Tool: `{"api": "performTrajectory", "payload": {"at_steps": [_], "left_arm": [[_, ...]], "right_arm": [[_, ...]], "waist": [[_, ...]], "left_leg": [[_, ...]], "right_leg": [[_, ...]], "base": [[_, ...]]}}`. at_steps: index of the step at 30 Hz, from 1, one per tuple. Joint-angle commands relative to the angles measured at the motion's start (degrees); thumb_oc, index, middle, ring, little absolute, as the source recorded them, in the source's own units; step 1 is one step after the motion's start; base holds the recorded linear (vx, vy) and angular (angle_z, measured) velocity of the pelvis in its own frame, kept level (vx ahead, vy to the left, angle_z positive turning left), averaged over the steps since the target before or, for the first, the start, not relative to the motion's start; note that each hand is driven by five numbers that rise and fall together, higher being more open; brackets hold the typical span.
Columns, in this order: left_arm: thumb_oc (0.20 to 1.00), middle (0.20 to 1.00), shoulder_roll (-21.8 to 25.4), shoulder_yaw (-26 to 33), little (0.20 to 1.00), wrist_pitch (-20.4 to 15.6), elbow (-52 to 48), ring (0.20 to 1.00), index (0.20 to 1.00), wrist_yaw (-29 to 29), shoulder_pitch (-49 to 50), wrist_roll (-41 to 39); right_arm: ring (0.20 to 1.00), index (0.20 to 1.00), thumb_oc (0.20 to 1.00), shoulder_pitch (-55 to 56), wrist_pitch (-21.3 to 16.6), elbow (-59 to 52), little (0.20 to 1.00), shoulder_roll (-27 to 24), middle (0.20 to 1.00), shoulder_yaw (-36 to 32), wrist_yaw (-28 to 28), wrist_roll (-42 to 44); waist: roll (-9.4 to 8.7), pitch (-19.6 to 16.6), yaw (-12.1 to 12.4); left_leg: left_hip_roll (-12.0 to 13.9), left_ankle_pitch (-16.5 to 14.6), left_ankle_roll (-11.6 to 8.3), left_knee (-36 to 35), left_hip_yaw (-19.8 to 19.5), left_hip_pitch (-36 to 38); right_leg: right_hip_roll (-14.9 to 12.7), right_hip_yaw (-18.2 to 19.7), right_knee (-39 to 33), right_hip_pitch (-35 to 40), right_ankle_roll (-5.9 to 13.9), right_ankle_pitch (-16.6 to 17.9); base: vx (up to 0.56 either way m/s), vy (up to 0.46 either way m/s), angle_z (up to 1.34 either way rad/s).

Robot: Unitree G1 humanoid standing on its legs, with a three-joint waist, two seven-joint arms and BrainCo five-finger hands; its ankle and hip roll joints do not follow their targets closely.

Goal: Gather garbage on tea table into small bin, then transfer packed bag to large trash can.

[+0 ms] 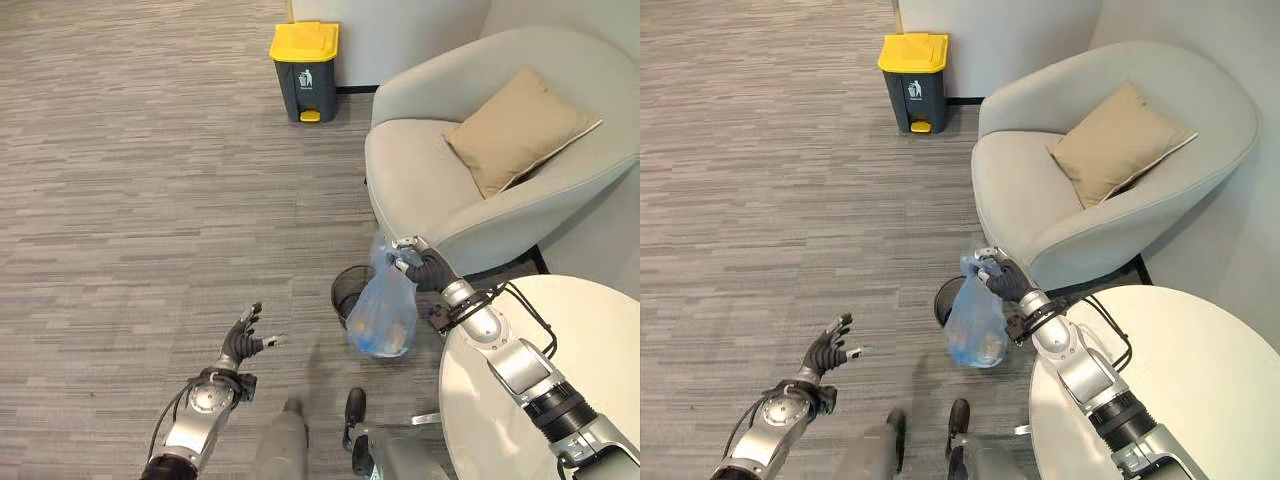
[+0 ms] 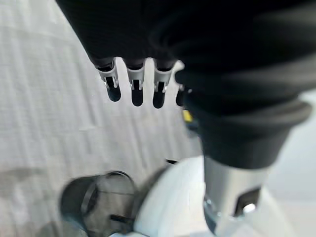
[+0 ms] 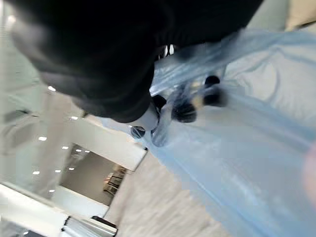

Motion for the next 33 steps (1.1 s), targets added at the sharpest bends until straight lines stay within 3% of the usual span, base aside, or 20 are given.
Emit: {"api": "performTrajectory", "payload": {"at_steps": [1,2,7,14,23,33], "left_arm": [[1.0,1.0,2.5,-0.9,1.0,-3.7,-4.0,1.0,1.0,-1.7,1.0,3.4],[1.0,1.0,2.9,-1.3,1.0,-4.2,-6.1,1.0,1.0,-2.0,0.8,4.5],[1.0,1.0,3.8,-4.9,1.0,-5.3,-11.1,1.0,1.0,-3.9,-2.7,6.5],[1.0,1.0,1.4,-9.5,1.0,-4.9,-11.7,1.0,1.0,-3.8,-6.7,5.7],[1.0,1.0,-1.8,-13.2,1.0,-3.9,-9.1,1.0,1.0,-1.1,-11.6,7.2],[1.0,1.0,-4.3,-17.9,1.0,-2.9,-4.1,1.0,1.0,-2.1,-14.1,9.5]], "right_arm": [[0.2,0.2,0.2,-0.5,-3.7,-3.6,0.2,1.9,0.2,-4.3,0.0,2.4],[0.2,0.2,0.2,-0.3,-4.1,-4.7,0.2,2.3,0.2,-4.6,0.5,3.1],[0.2,0.2,0.2,-1.3,-4.5,-6.6,0.2,3.4,0.2,-3.1,2.6,4.7],[0.2,0.2,0.2,-4.3,-3.8,-6.1,0.2,5.8,0.2,1.0,3.3,4.9],[0.2,0.2,0.2,-10.7,-3.4,-4.2,0.2,10.3,0.2,6.5,2.5,6.5],[0.2,0.2,0.2,-17.1,-4.0,-6.1,0.2,15.0,0.2,10.3,3.4,11.8]], "waist": [[0.69,-5.3,-1.1],[0.76,-6.0,-1.2],[0.17,-8.6,-1.6],[-0.19,-10.5,-2.2],[-0.56,-11.3,-1.9],[-0.77,-11.8,-2.0]], "left_leg": [[-2.3,3.6,3.49,-14.4,2.5,0.2],[-3.3,3.5,3.62,-16.7,1.8,1.2],[-3.7,3.8,4.47,-22.3,3.3,6.1],[-4.0,4.1,5.1,-25.7,4.8,10.0],[-3.8,4.1,5.28,-26.7,5.3,12.1],[-3.6,4.1,5.24,-27.1,5.7,12.8]], "right_leg": [[-4.9,2.2,2.3,5.8,7.65,-10.6],[-5.3,2.4,1.9,6.1,8.06,-9.9],[-5.8,3.5,1.2,7.5,9.19,-9.3],[-5.8,5.1,0.1,9.2,9.92,-8.7],[-5.6,6.1,-1.4,10.8,9.86,-8.2],[-5.7,6.4,-2.0,11.6,9.85,-7.9]], "base": [[0.06,0.169,0.67],[0.07,0.225,0.79],[0.04,0.116,-0.44],[0.03,0.041,-0.11],[0.02,0.011,-0.07],[0.0,0.0,0.0]]}}
